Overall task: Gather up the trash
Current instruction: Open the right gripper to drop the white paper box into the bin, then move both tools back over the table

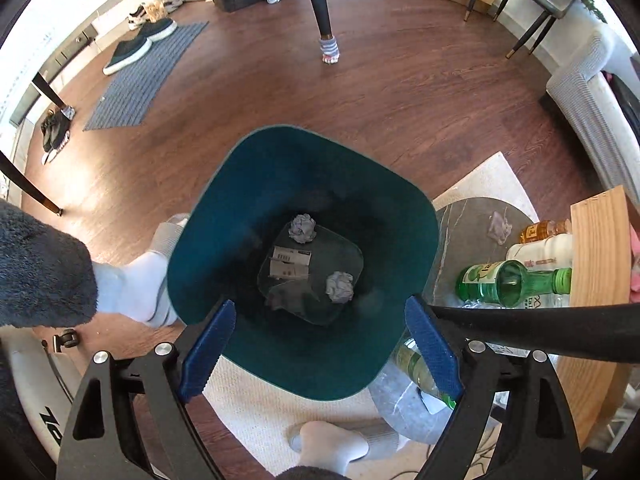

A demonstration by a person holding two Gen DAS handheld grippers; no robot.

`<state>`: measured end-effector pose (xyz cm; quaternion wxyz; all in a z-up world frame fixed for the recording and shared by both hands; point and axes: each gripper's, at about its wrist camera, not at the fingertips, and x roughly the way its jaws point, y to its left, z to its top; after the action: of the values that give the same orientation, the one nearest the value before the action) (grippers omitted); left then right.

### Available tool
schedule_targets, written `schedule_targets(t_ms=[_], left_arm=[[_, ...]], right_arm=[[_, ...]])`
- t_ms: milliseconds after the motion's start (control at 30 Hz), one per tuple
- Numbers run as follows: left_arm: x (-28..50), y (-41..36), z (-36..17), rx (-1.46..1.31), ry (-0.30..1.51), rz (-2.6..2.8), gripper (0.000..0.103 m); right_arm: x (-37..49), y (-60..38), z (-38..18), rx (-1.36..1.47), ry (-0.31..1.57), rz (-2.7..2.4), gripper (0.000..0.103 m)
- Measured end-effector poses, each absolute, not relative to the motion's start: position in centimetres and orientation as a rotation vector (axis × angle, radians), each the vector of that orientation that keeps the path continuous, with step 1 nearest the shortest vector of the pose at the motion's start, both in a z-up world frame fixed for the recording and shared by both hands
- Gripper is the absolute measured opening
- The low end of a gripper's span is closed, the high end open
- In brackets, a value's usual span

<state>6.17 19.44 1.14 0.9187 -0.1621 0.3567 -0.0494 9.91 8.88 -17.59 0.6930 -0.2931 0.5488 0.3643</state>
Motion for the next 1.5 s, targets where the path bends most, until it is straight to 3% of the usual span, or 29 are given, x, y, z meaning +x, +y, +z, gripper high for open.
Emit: schedule_targets(t_ms=[200,500,700,933,1100,1500], left_arm=[[6.8,17.6,2.5,-0.282,0.696,-0.097,0.048],[7.7,15.9,4.1,-0.287,0.632,-0.112,0.054],[8.2,14.0,4.3,-0.263,0.61,-0.121,0.063],[9.1,9.7,3.4,-0.234,0.646,-0.171,0.067],[9.6,5.2,2.7,-0.187,0.666,-0.232,0.076],[11.0,-4.3,-0.4,-0.168,0.78,-0.375,0.081]], right_arm=[[9.1,7.5,-12.5,-0.517,1.086,0.913,0.087],[8.7,4.8,-5.7,-0.386,0.9,0.954,0.072],[9.6,1.0,-2.4,-0.3,0.794,0.881,0.071],[11.5,-5.9,-0.5,-0.223,0.727,0.709,0.071],[12.6,-11.1,0.3,-0.165,0.701,0.598,0.071],[12.6,-21.6,-0.9,-0.065,0.684,0.416,0.071]])
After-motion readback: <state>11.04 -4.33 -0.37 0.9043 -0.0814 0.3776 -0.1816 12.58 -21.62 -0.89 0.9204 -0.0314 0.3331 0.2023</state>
